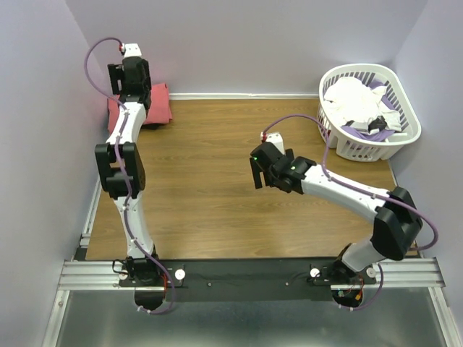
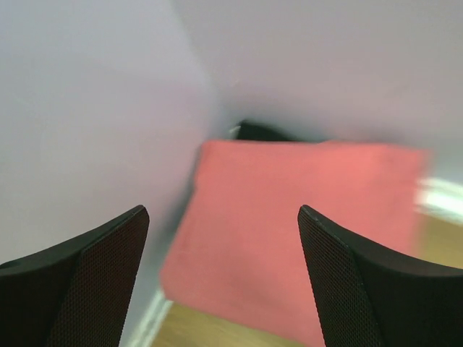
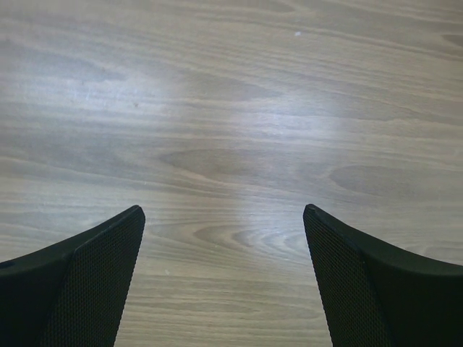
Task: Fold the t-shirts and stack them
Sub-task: Reset both grippers
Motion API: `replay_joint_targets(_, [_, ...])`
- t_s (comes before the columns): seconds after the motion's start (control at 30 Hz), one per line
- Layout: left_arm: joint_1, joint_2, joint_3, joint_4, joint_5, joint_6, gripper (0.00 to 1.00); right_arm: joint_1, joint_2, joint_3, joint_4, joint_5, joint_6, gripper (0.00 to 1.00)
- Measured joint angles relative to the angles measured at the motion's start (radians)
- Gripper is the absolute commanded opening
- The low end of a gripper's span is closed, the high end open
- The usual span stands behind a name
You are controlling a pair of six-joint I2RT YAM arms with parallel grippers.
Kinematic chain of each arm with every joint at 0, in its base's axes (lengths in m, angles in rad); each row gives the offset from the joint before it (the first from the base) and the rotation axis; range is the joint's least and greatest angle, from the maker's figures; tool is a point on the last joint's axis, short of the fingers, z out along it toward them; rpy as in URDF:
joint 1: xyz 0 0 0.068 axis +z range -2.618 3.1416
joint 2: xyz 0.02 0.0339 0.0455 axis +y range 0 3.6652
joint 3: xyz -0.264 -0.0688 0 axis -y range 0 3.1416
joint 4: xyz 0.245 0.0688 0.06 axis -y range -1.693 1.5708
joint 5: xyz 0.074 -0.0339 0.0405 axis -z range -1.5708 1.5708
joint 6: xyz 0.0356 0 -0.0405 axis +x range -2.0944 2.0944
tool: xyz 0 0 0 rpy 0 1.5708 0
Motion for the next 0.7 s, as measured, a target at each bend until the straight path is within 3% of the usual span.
replay_joint_targets(0.2, [-0.086, -0.29, -0.077, -0.063, 0.299, -0.248, 0.92, -0.032, -0.151, -0.044, -0.01, 0.076, 0.053, 1.0])
replay_joint_targets(0.4, [-0.232, -0.71, -0.376, -0.101, 0.471, -0.35, 0.92, -0.043, -0.36, -0.093, -0.03, 0.172, 0.076, 1.0])
replay_joint_targets(0.53, [-0.237, -1.051, -0.624, -0.15, 0.469, -0.372, 0.93, -0.043, -0.516, -0.113, -0.031, 0.229, 0.077, 1.0])
replay_joint_targets(0.7, [-0.228, -1.445, -0.826, -0.246, 0.351, -0.378, 0.93, -0.043, -0.761, -0.152, -0.029, 0.332, 0.072, 1.0])
